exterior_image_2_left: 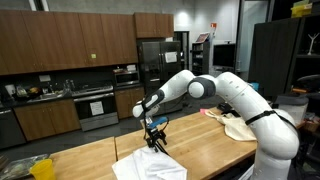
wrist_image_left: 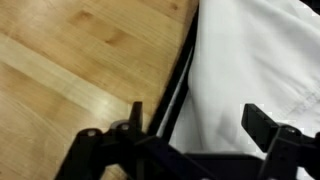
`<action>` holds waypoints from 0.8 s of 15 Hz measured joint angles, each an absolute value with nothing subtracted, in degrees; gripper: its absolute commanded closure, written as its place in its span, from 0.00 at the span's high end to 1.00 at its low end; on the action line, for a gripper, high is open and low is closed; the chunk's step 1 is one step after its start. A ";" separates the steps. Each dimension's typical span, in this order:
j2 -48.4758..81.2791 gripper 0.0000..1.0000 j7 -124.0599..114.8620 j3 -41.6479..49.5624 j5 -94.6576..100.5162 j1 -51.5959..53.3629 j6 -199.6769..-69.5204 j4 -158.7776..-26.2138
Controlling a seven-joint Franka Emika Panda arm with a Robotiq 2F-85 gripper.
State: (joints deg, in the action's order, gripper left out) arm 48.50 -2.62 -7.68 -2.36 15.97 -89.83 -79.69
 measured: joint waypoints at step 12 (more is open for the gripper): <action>48.99 0.63 -3.66 -7.02 -1.63 16.05 -111.50 -82.15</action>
State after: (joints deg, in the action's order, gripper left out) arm 48.99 -3.66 -7.02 -1.63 16.05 -111.50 -82.15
